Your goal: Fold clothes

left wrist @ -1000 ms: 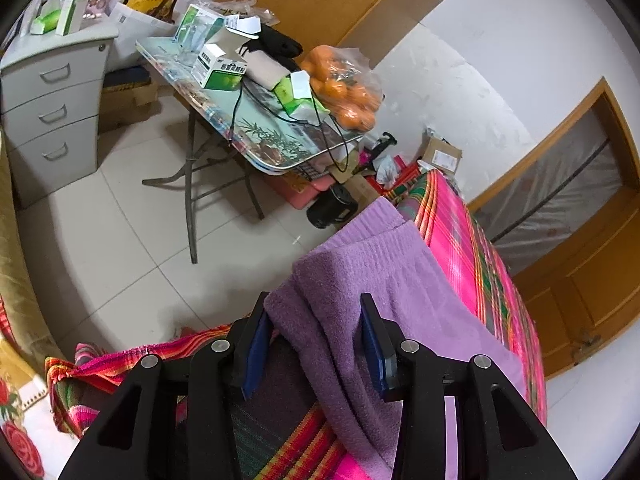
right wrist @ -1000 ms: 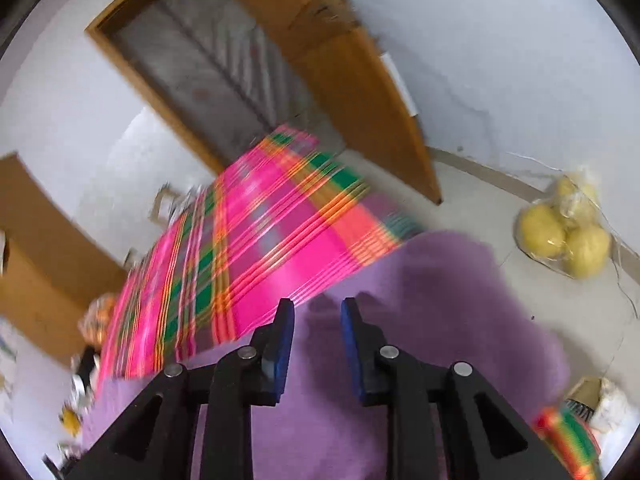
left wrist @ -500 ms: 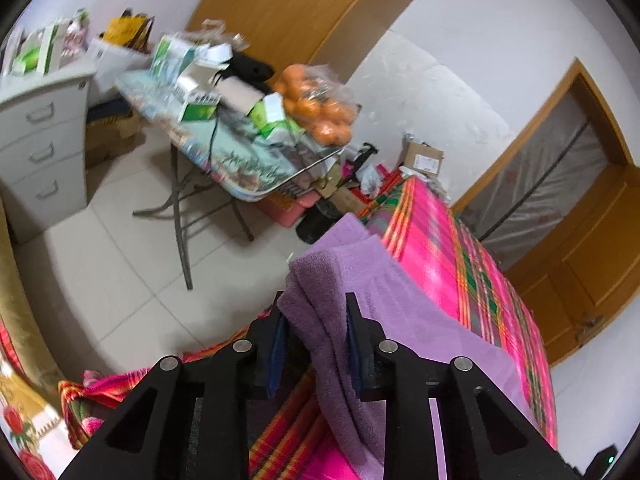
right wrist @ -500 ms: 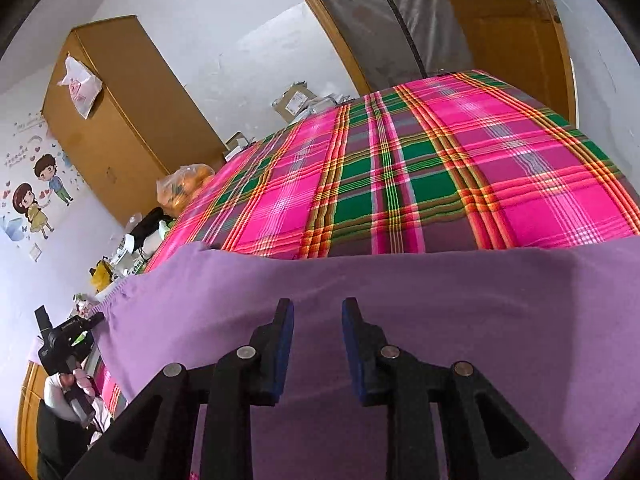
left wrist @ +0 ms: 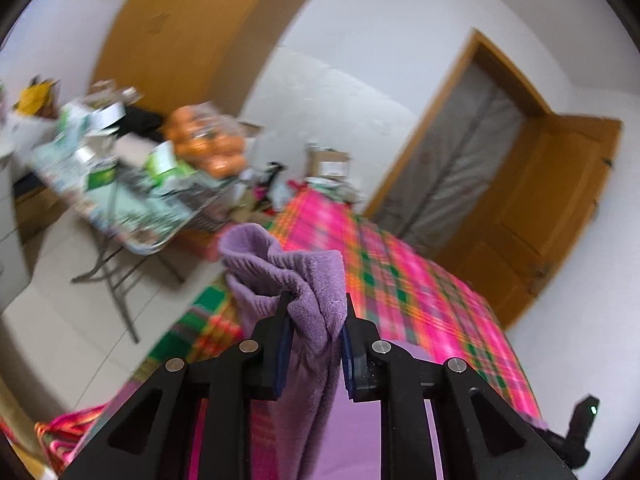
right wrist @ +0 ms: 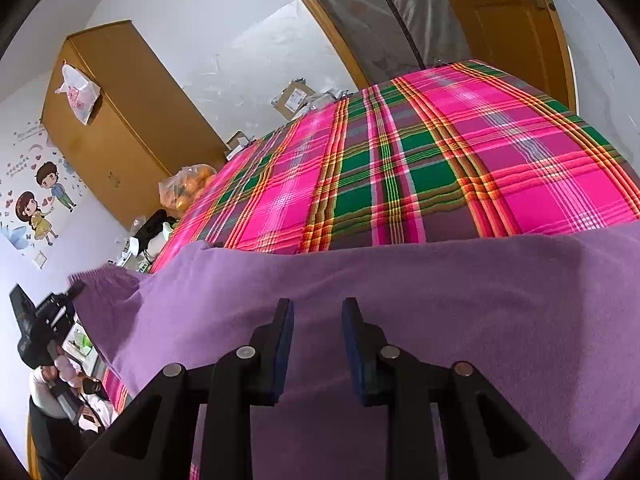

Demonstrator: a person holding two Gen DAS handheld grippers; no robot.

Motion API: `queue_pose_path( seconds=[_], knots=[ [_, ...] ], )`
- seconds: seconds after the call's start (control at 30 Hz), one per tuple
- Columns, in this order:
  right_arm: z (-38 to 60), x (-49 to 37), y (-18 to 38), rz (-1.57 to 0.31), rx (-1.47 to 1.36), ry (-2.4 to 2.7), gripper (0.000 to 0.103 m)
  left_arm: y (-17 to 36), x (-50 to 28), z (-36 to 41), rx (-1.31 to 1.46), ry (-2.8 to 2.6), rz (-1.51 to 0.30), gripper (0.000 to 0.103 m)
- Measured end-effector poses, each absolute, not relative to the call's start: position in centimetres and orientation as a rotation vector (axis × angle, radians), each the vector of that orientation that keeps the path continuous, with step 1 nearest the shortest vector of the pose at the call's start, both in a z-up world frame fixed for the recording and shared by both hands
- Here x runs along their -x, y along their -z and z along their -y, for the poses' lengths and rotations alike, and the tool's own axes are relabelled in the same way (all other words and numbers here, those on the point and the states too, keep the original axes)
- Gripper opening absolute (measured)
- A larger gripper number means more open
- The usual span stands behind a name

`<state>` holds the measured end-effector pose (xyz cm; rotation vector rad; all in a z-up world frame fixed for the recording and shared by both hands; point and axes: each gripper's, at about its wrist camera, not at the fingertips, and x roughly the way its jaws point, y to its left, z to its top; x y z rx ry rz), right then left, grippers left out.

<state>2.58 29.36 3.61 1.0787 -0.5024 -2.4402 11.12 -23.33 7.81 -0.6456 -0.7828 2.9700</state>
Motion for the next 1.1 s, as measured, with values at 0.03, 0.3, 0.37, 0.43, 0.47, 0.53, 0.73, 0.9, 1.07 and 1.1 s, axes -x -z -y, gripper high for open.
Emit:
queue_pose_path(
  seconds=[0.03, 0.3, 0.37, 0.43, 0.47, 0.53, 0.73, 0.9, 1.07, 1.1],
  knots=[
    [-29.4, -2.6, -3.6, 0.505, -1.079, 2.438, 0.026, -8.3, -10.8, 22.4, 0.638, -2.945, 0.746, 0.021],
    [-29.8, -3.2, -3.9, 0.523, -1.070, 2.431, 0.026, -9.8, -8.9, 14.5, 0.631, -2.743, 0.500, 0.021],
    [-29.8, -3.3, -3.9, 0.522, -1.066, 2.423, 0.026, -9.6, -8.6, 12.3, 0.641, -2.681, 0.449, 0.021],
    [-29.6, -3.4, -3.9, 0.521, -1.065, 2.410, 0.026, -9.1, -8.4, 10.3, 0.664, -2.619, 0.412, 0.021],
    [-29.5, -3.4, -3.8, 0.521, -1.066, 2.401, 0.026, -8.8, -8.3, 9.4, 0.677, -2.589, 0.396, 0.021],
    [-29.2, -3.5, -3.7, 0.519, -1.068, 2.383, 0.026, -7.7, -8.3, 7.6, 0.716, -2.525, 0.362, 0.021],
    [-28.0, -3.7, -3.2, 0.507, -1.083, 2.313, 0.026, -4.0, -8.8, 3.1, 0.832, -2.362, 0.275, 0.021],
    [-26.8, -3.5, -2.7, 0.531, -1.111, 2.218, 0.031, -1.5, -9.3, 1.8, 0.921, -2.324, 0.208, 0.021],
    [-25.7, -2.6, -2.6, 0.569, -1.126, 2.120, 0.041, -2.0, -10.4, 2.2, 0.884, -2.311, 0.209, 0.032],
    [-25.6, -2.5, -2.6, 0.574, -1.125, 2.107, 0.044, -2.5, -10.8, 2.5, 0.860, -2.300, 0.224, 0.034]
  ],
)
